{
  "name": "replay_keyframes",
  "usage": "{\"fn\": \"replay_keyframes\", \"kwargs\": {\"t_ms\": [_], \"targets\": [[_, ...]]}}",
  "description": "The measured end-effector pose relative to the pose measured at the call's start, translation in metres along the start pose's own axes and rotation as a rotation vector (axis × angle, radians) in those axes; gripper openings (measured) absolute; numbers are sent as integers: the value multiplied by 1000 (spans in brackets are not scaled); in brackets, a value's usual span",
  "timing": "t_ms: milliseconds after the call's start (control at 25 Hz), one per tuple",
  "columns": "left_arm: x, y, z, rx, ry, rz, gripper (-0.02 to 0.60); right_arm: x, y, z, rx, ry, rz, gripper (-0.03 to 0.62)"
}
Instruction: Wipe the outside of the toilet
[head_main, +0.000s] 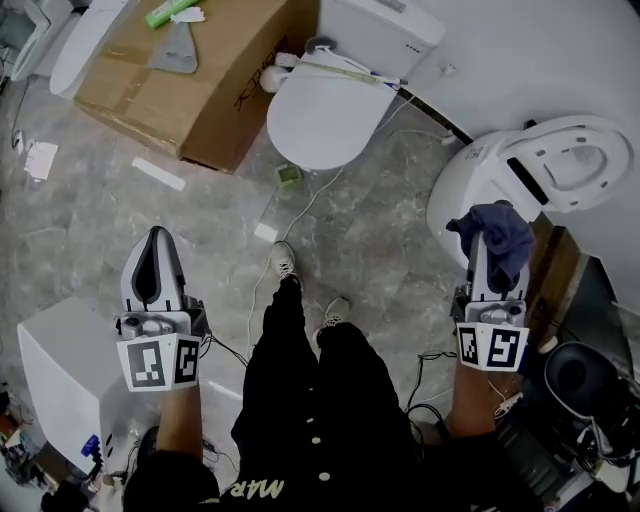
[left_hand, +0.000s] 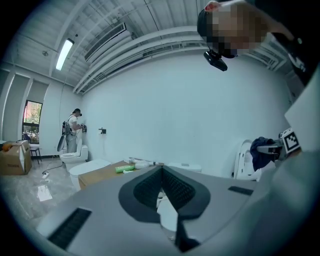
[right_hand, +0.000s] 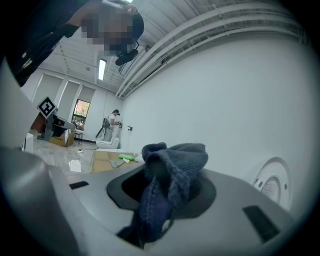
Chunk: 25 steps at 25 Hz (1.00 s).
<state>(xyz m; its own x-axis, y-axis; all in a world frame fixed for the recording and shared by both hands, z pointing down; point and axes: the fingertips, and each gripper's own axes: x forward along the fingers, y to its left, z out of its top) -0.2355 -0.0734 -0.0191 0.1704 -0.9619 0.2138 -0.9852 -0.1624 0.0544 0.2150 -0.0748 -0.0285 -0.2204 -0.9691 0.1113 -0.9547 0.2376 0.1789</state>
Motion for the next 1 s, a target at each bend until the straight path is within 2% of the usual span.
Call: {"fn": "replay_keyframes", "kwargs": {"t_ms": [400, 600, 1000], "targets": [[-16, 12, 56, -27, -27, 20, 9, -9, -12, 72, -23, -37, -67, 129], [-19, 26, 76, -29, -45, 30, 9, 1, -14, 97, 17, -61, -109, 129], [-4, 53, 96, -52, -59, -37, 9, 17, 9, 133, 34, -97, -145, 129]]}}
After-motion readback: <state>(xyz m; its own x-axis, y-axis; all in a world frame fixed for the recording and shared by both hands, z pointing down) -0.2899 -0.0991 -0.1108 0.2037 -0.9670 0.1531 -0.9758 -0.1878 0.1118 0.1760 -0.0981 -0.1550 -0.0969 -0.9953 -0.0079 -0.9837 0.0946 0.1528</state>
